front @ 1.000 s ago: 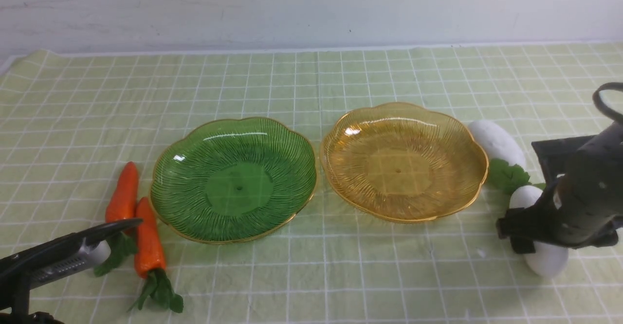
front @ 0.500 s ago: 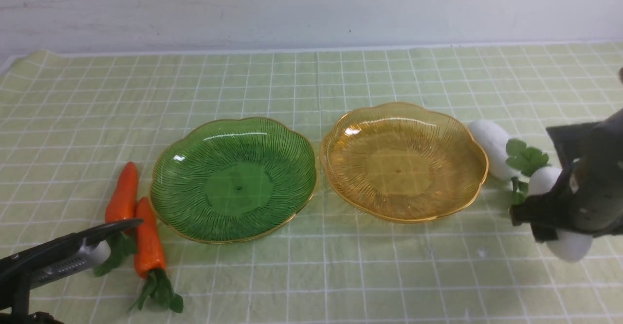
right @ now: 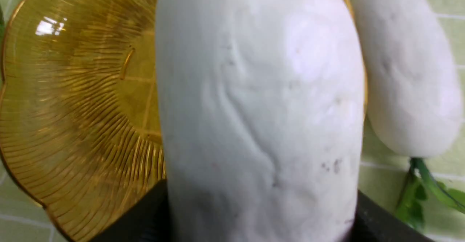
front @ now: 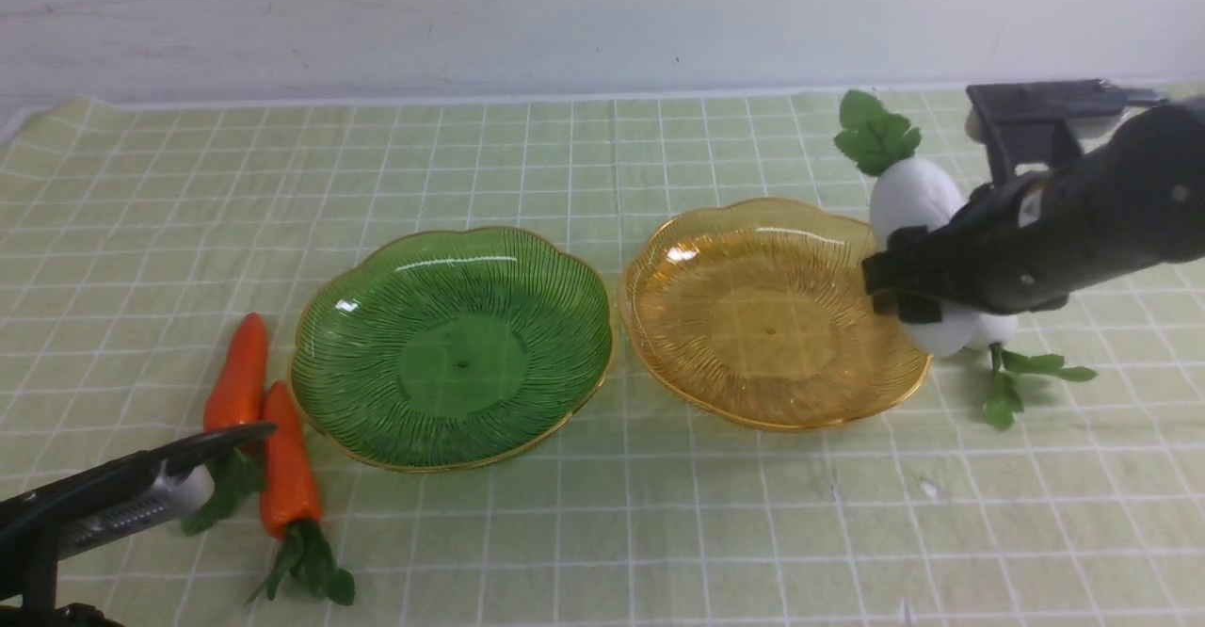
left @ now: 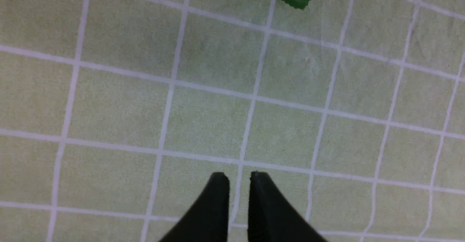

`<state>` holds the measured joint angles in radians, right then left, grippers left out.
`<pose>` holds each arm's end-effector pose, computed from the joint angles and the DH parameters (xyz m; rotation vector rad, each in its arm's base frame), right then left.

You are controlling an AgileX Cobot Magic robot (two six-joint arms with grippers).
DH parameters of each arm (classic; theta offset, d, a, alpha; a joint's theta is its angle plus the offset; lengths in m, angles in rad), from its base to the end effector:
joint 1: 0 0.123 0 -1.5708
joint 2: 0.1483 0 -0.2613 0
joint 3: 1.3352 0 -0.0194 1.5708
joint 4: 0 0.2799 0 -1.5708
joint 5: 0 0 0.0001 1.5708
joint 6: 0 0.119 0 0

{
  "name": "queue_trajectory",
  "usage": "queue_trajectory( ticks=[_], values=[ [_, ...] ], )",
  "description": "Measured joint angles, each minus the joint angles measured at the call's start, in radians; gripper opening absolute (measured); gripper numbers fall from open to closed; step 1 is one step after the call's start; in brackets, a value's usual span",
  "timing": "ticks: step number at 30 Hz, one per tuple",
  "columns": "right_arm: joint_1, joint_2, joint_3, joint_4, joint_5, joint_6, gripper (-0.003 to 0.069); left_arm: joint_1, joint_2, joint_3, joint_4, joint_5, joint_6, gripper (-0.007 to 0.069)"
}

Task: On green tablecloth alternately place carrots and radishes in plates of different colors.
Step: 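Place the white radish on the plate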

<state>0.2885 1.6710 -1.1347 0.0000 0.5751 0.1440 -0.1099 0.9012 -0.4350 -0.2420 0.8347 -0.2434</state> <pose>0.3706 0.1100 0.1705 -0.1879 2.5964 0.1566 0.1762 -0.0407 0.1549 -0.3691 2.7794 -0.3776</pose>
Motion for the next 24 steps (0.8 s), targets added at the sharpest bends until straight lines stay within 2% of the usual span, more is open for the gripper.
queue_trajectory(
  ticks=[8,12,16,19,24],
  values=[
    [0.006,0.151,0.0,0.009,-0.117,-0.019,0.0482,0.0,0.0,-0.001,0.0,0.0,0.0,0.0066],
    [0.006,0.162,-0.008,0.006,-0.145,-0.019,0.0594,0.0,0.0,-0.001,0.0,0.0,0.0,0.0066],
    [0.006,0.162,-0.057,-0.022,-0.108,-0.019,0.0643,0.0,0.0,-0.001,0.0,0.0,0.0,0.0066],
    [-0.002,0.162,-0.106,-0.05,-0.052,-0.018,0.0644,0.0,0.0,-0.001,0.0,0.0,0.0,0.0066],
    [-0.072,0.162,-0.177,-0.108,0.017,0.0,0.0643,0.0,0.0,-0.001,0.0,0.0,0.0,0.0066]
  ],
)
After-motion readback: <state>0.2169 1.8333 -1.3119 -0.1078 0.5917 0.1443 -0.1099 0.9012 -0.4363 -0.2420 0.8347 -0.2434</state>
